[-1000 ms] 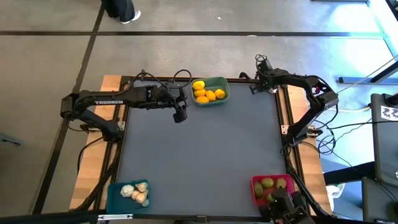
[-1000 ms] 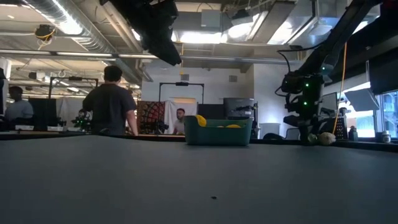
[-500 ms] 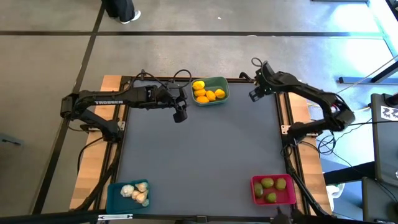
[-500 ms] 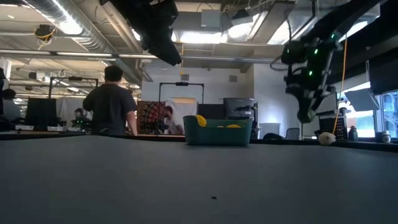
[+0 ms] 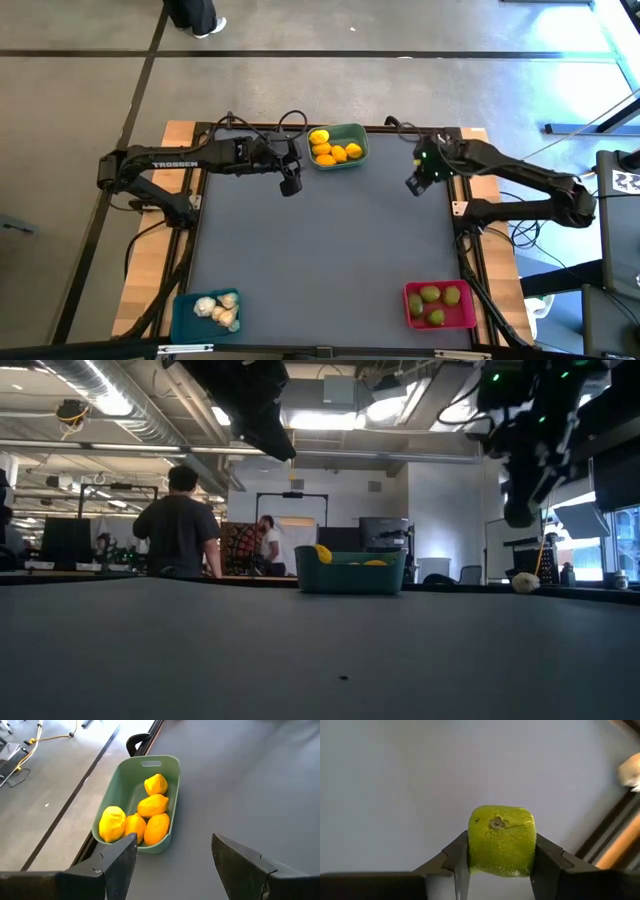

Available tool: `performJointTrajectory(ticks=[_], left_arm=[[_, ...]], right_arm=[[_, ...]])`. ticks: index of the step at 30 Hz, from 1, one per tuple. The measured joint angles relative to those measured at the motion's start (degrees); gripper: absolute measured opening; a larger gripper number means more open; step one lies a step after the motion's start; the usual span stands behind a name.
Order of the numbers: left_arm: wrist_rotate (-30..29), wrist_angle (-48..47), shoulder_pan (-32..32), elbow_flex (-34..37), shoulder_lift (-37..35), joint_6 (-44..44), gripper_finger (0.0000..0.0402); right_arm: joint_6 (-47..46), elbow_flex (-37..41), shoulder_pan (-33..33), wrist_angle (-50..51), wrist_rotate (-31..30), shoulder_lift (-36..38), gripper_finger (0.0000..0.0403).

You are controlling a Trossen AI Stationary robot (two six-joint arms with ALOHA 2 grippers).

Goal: Sort produce into baskets
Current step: Put the green lime into the pink bin

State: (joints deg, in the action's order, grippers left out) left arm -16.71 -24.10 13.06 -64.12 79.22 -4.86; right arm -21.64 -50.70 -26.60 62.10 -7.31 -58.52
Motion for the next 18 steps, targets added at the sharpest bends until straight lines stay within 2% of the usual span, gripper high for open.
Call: performJointTrajectory(ticks=[6,12,18], left_arm=[[0.0,-0.04,0.0,0.0,0.0,-0.02,0.0251],[0.0,-0.83,0.0,0.0,0.0,0.21,0.0251],[0.0,-0.77,0.0,0.0,0.0,0.26,0.0251]], right_arm=[[-8.4,-0.01,12.02,2.54,3.91,2.67,0.0147],[-16.73,-0.02,25.44,2.16,6.61,2.12,0.0147],[-27.65,-0.02,38.02,-0.06,6.93,1.64,0.0147]])
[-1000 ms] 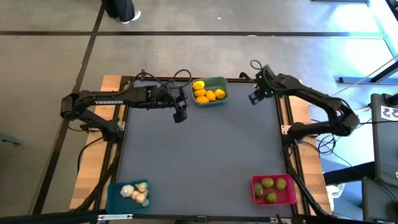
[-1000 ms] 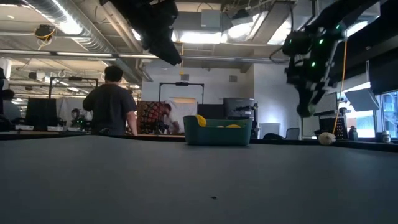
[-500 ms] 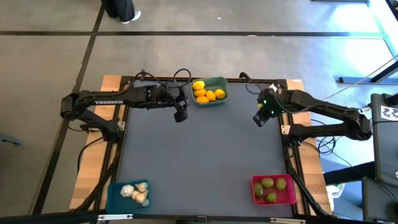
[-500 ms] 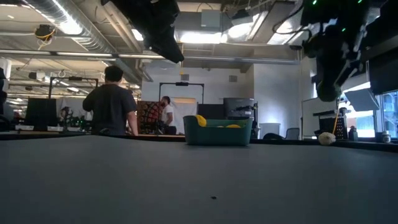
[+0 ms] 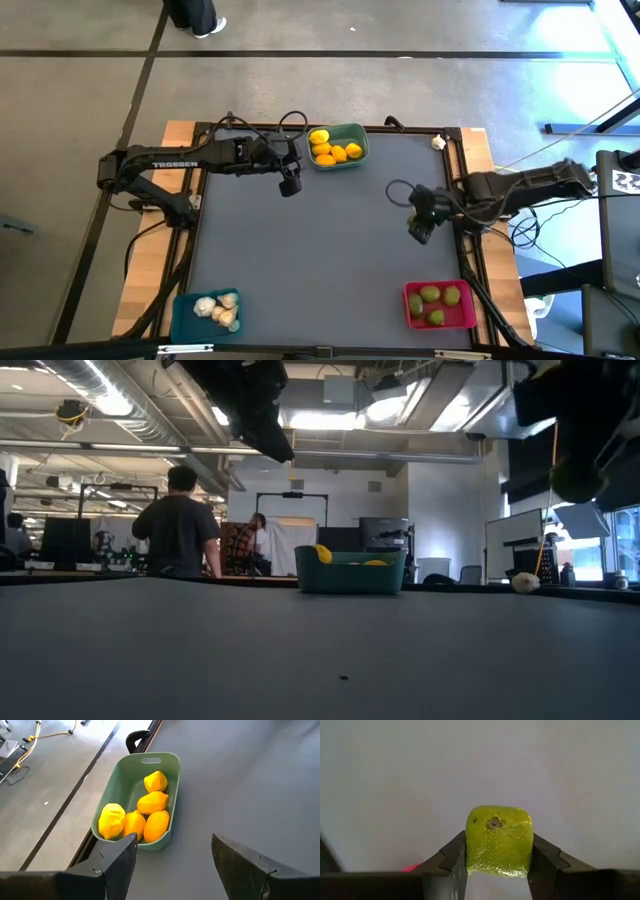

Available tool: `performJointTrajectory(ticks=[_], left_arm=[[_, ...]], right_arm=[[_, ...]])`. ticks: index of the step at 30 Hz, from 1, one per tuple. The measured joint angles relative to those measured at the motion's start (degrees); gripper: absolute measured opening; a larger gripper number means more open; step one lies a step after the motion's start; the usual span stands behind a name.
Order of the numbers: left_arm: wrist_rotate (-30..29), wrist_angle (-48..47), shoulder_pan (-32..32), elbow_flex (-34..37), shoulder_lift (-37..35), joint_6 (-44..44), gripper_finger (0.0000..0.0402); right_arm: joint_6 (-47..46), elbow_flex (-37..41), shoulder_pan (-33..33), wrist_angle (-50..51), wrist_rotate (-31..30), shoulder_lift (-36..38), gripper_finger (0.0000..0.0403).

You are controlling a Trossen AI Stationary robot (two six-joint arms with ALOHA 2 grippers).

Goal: Sort produce into baskets
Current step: Put the green lime into the pink bin

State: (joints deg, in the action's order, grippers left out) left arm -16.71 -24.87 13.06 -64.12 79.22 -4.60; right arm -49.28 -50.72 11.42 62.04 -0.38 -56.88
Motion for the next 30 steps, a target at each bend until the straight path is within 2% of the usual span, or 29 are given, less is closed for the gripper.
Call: performJointTrajectory(ticks=[9,16,23,30], left_arm=[[0.0,0.06,0.0,0.0,0.0,0.09,0.0251],[0.0,0.66,0.0,0.0,0.0,0.2,0.0251],[0.0,0.6,0.0,0.0,0.0,0.79,0.0251],[0.0,0.74,0.0,0.0,0.0,0.81,0.0251]], right_arm=[[-15.34,0.0,20.15,-9.66,-0.06,-0.55,0.0147],[-28.65,0.0,32.99,-14.7,0.09,-4.93,0.0147],[-38.71,0.0,41.58,-19.07,1.28,-12.06,0.0147],[-43.05,0.0,46.25,-22.44,7.9,-20.91,0.0147]])
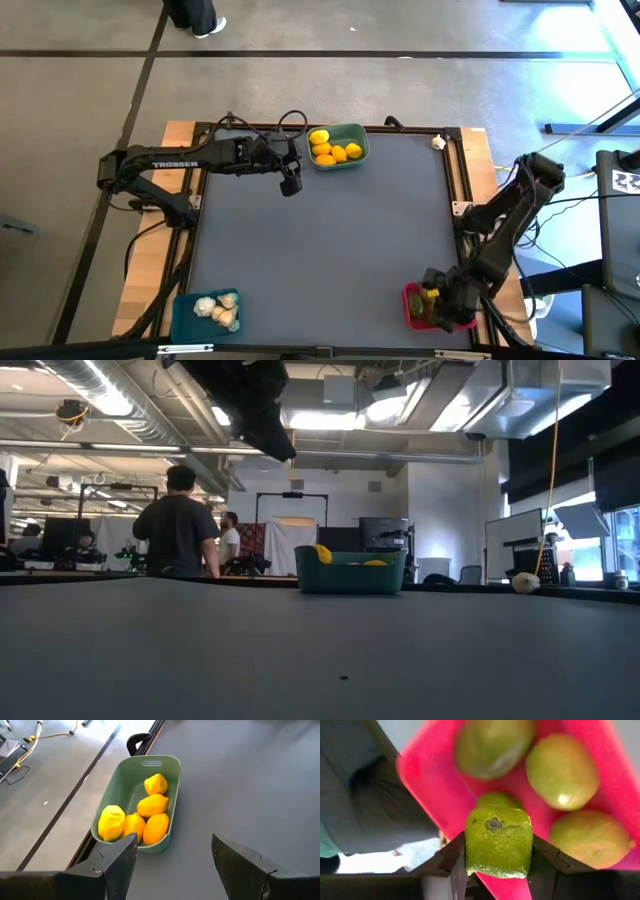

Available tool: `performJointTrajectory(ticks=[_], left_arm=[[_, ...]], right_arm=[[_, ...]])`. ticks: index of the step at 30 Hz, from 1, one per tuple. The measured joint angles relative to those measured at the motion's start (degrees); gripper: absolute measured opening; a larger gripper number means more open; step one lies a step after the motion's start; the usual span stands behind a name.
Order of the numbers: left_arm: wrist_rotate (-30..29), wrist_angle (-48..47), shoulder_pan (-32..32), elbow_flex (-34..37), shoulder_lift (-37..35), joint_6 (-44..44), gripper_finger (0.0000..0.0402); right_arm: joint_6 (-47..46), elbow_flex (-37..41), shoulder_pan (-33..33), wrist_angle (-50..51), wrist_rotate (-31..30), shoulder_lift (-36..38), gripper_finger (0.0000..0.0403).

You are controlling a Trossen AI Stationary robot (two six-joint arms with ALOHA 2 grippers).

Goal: Sort produce into baskets
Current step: Put the green lime into the pink bin

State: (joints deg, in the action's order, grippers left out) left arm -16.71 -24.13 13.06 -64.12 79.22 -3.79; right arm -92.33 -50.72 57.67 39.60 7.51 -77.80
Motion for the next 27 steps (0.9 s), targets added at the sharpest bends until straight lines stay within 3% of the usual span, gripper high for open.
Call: performJointTrajectory(ticks=[7,17,27], left_arm=[[-0.02,1.25,0.0,0.0,0.0,-0.02,0.0251],[0.0,1.24,0.0,0.0,0.0,-0.02,0.0251],[-0.01,1.24,0.0,0.0,0.0,-0.72,0.0251]], right_arm=[[-1.59,0.0,0.42,2.39,3.74,-4.85,0.0163],[-1.06,0.0,-0.79,2.03,9.07,-3.88,0.0283],[6.52,0.0,-9.36,3.5,4.89,4.01,0.0298]])
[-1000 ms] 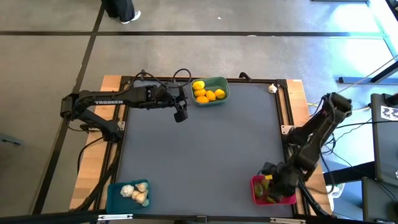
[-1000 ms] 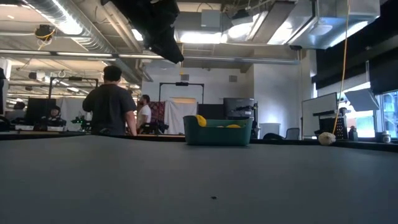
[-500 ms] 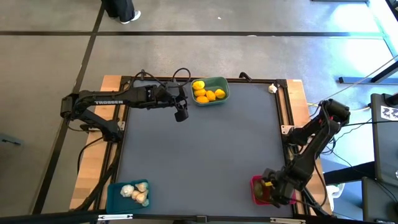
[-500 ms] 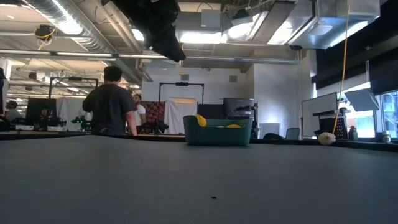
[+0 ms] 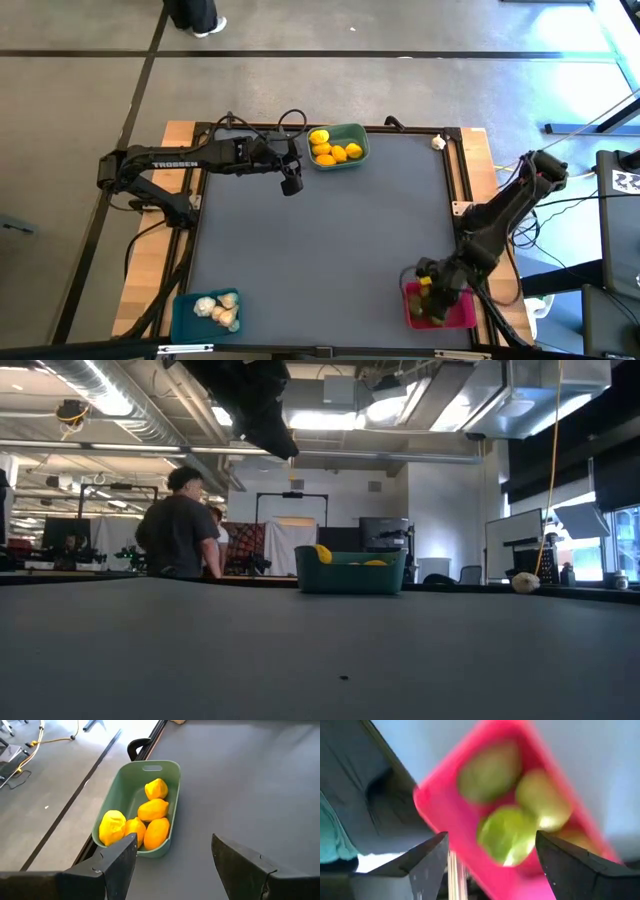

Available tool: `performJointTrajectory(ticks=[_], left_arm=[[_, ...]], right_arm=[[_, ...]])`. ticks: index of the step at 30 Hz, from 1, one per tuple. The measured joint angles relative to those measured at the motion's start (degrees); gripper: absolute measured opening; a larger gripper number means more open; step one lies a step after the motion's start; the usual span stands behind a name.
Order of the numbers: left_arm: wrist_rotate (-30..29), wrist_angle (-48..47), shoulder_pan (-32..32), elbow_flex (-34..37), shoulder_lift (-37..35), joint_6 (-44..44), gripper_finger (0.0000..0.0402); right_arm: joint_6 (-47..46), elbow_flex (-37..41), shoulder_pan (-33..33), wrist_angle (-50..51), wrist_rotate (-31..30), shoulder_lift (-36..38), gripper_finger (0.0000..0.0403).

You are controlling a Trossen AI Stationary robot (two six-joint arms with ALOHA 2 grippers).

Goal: Sort produce into baskets
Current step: Put the green lime into the pink bin, then put the white garlic into the blue bin

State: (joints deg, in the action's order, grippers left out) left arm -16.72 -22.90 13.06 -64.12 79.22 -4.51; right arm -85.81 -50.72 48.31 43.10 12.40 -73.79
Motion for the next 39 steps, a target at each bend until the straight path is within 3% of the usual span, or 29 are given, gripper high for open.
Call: performJointTrajectory(ticks=[10,26,39], left_arm=[[0.01,0.0,0.0,0.0,0.0,-0.03,0.0251],[0.01,0.32,0.13,0.0,0.0,-0.24,0.0251],[-0.01,2.67,0.22,0.0,0.0,-0.35,0.0251]], right_arm=[[12.87,0.0,-16.27,8.49,-15.41,5.91,0.0298],[40.9,0.0,-49.96,20.35,-26.47,5.93,0.0298],[71.66,-0.02,-77.34,15.64,-35.37,-0.84,0.0298]])
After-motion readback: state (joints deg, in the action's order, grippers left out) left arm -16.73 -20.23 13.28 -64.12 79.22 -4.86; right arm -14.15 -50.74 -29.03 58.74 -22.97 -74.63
